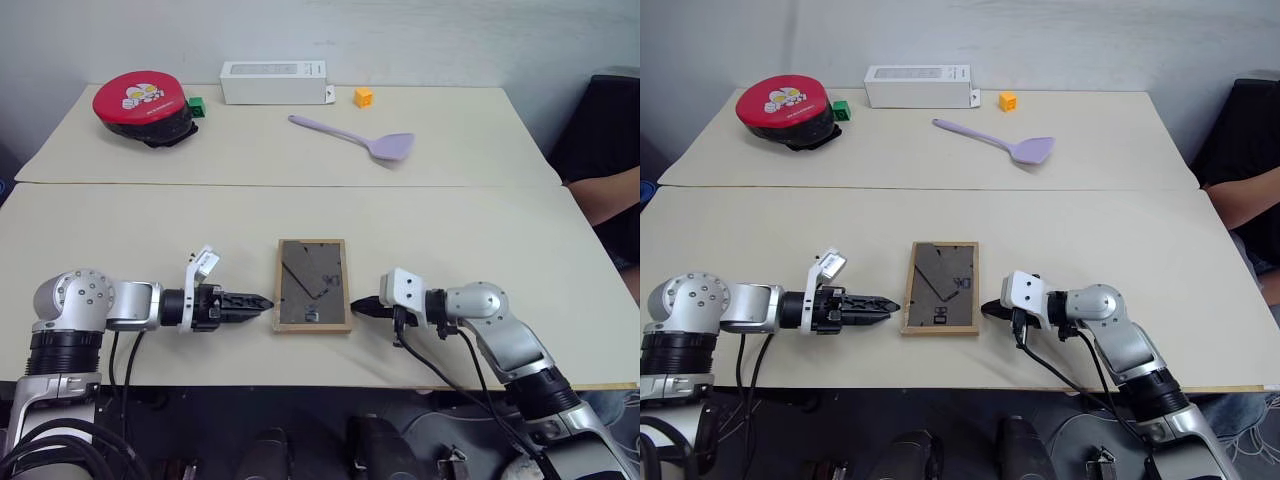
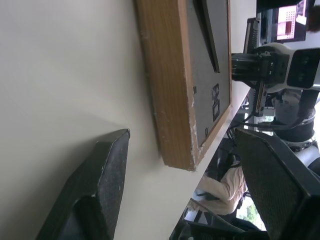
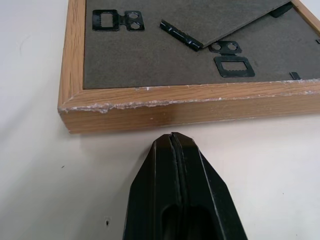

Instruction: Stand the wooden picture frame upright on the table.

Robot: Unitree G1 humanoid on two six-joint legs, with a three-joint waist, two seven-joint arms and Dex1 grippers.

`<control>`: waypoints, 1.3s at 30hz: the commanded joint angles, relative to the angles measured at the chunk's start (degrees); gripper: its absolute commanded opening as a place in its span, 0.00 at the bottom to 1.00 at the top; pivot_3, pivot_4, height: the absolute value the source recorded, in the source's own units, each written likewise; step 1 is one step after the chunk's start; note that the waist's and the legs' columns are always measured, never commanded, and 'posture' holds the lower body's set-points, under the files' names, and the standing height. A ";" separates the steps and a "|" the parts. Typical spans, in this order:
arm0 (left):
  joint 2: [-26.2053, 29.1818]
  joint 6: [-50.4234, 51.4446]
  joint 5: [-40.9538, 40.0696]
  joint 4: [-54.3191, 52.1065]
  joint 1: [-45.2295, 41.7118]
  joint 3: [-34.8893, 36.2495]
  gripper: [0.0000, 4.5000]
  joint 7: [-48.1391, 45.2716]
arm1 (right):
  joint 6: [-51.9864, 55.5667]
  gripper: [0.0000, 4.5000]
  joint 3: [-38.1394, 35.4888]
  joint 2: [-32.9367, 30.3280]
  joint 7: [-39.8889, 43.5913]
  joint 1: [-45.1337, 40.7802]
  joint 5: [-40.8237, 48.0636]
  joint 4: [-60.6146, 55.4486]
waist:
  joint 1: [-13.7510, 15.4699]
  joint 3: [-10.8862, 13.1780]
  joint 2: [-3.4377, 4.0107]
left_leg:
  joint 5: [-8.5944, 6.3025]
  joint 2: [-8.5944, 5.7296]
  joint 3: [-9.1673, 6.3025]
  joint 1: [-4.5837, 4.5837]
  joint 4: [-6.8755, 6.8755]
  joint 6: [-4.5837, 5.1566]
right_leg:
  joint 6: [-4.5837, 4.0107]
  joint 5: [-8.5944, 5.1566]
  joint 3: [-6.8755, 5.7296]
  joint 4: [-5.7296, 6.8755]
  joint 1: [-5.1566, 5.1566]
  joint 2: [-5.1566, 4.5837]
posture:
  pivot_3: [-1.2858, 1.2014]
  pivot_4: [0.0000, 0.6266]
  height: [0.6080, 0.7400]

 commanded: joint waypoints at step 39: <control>-8.72 -41.66 17.60 -19.47 10.34 -2.56 0.28 -15.76 | 34.60 0.88 -13.23 -0.19 -2.94 -11.56 31.54 -8.52 | 1.14 0.05 0.08 | 0.11 -0.01 -0.27 -0.04 -0.03 -0.24 | -0.07 -0.04 -0.30 -0.31 0.12 0.02 | 0.52 0.24 1.00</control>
